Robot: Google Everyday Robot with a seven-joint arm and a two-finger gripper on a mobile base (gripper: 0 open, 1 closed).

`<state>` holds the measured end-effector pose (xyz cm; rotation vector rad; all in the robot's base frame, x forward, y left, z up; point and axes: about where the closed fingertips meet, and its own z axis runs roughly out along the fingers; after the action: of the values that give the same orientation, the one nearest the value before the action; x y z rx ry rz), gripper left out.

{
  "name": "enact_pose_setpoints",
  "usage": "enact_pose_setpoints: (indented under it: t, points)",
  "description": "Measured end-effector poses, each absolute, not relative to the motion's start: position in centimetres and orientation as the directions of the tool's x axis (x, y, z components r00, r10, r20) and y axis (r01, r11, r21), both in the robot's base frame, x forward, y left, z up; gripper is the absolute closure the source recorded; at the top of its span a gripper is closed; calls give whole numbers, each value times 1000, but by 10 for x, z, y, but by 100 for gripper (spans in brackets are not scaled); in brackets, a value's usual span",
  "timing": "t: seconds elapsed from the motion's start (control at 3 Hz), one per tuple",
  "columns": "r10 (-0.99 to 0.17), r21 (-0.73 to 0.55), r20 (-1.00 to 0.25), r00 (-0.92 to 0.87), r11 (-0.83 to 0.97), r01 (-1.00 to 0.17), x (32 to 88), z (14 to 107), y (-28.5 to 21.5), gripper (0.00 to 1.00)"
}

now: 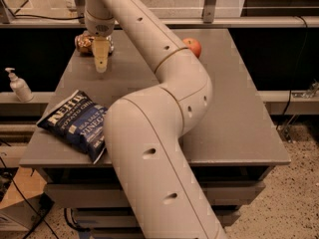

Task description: Place orange can upright

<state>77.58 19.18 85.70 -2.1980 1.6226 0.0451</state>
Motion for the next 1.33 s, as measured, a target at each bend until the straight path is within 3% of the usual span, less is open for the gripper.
enact_pose_setpoints:
  t: [0.33, 0.67, 1.33]
  points:
    - [-908, -299, -263, 326, -244, -922, 780, 852, 195, 0]
    - [-902, -283, -282, 327, -247, -927, 779, 847, 198, 18]
    - [-893, -260, -312, 325, -249, -933, 776, 842, 200, 64]
